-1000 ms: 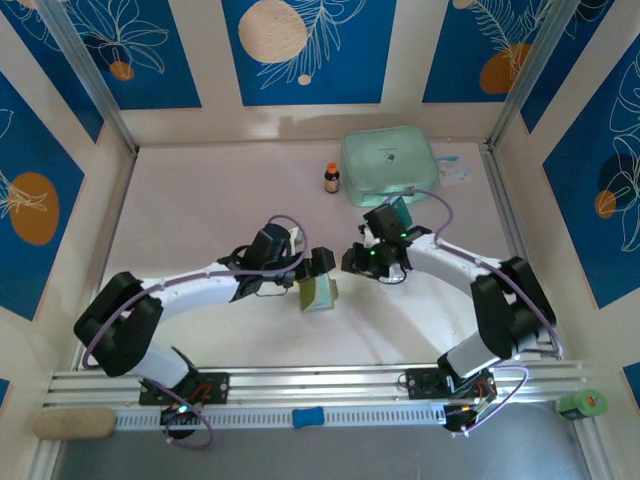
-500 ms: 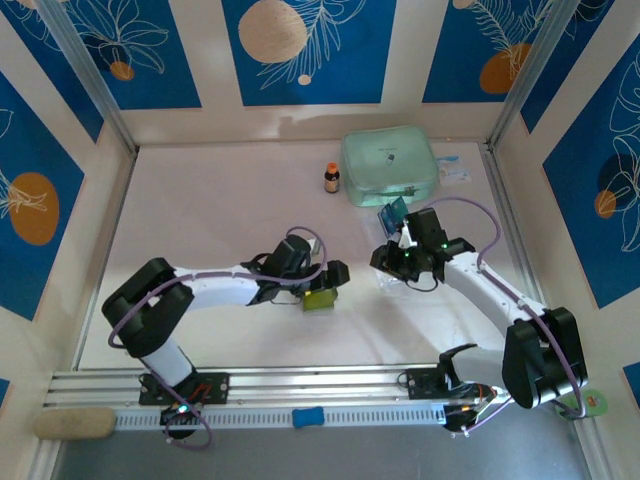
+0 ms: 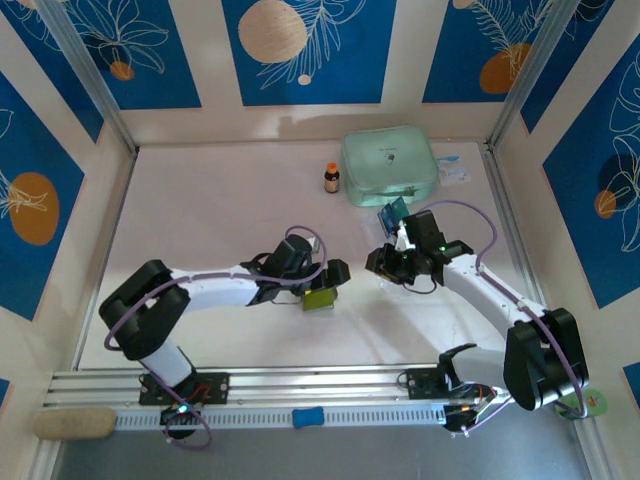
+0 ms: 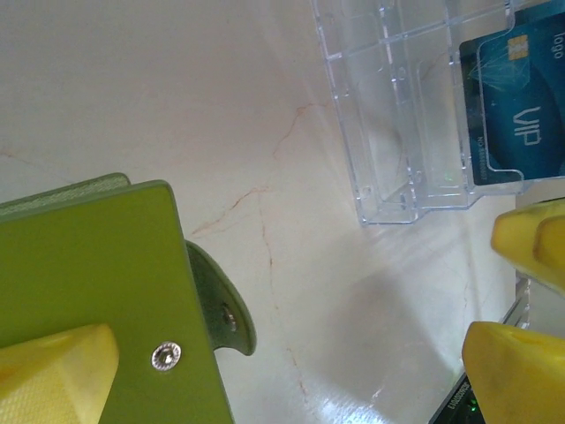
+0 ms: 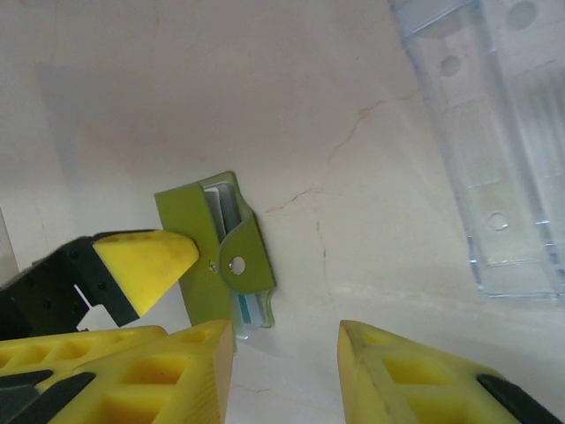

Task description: Put the credit cards into the card holder

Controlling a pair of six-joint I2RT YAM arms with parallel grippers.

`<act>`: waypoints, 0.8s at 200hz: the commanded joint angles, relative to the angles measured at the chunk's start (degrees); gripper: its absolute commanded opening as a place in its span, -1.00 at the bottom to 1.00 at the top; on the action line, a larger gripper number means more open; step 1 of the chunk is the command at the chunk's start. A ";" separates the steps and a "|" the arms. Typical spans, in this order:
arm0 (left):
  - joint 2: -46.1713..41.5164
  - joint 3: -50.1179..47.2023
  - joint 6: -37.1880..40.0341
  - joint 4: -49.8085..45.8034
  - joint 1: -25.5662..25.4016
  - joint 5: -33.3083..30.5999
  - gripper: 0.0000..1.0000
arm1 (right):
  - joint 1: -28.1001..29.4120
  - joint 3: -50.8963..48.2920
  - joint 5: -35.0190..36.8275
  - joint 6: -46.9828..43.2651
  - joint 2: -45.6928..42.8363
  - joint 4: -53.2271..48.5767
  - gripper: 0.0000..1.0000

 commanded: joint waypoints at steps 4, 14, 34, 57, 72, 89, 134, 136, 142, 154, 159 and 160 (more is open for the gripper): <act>-1.83 3.39 1.60 -2.65 1.10 1.15 1.00 | 2.50 1.22 -1.63 1.98 -0.32 0.74 -0.28; -2.08 4.22 1.70 -2.74 1.81 1.91 1.00 | 3.69 1.48 -1.23 2.56 -0.26 0.96 -0.29; -3.06 5.57 2.12 -3.22 3.39 3.06 1.00 | 6.49 2.24 -0.43 3.99 0.18 1.91 -0.33; -5.29 6.73 3.17 -4.94 6.19 3.83 1.00 | 10.27 4.01 0.96 5.17 1.66 2.62 -0.38; -7.54 6.78 4.06 -6.15 8.76 4.18 0.99 | 12.73 5.77 1.96 5.55 3.08 2.77 -0.41; -10.28 6.56 5.31 -8.87 11.90 3.85 1.00 | 15.29 7.83 2.62 5.87 5.14 3.16 -0.45; -15.27 6.55 12.54 -22.41 17.41 -0.27 1.00 | 21.49 14.18 3.93 5.26 11.86 3.26 -0.50; -15.32 6.59 12.90 -23.01 17.56 -0.51 1.00 | 21.69 14.36 3.98 5.28 12.14 3.26 -0.51; -15.32 6.76 14.02 -25.05 17.76 -1.24 0.99 | 22.22 14.90 4.16 5.18 13.00 3.33 -0.52; -15.32 6.87 16.47 -28.38 17.76 -2.67 0.99 | 23.04 15.56 4.43 4.95 14.69 3.35 -0.55; -15.27 6.80 17.26 -29.47 17.75 -3.11 1.00 | 23.25 15.67 4.56 4.87 15.30 3.34 -0.58; -15.27 6.79 17.44 -29.70 17.74 -3.24 1.00 | 23.31 15.68 4.59 4.86 15.46 3.34 -0.58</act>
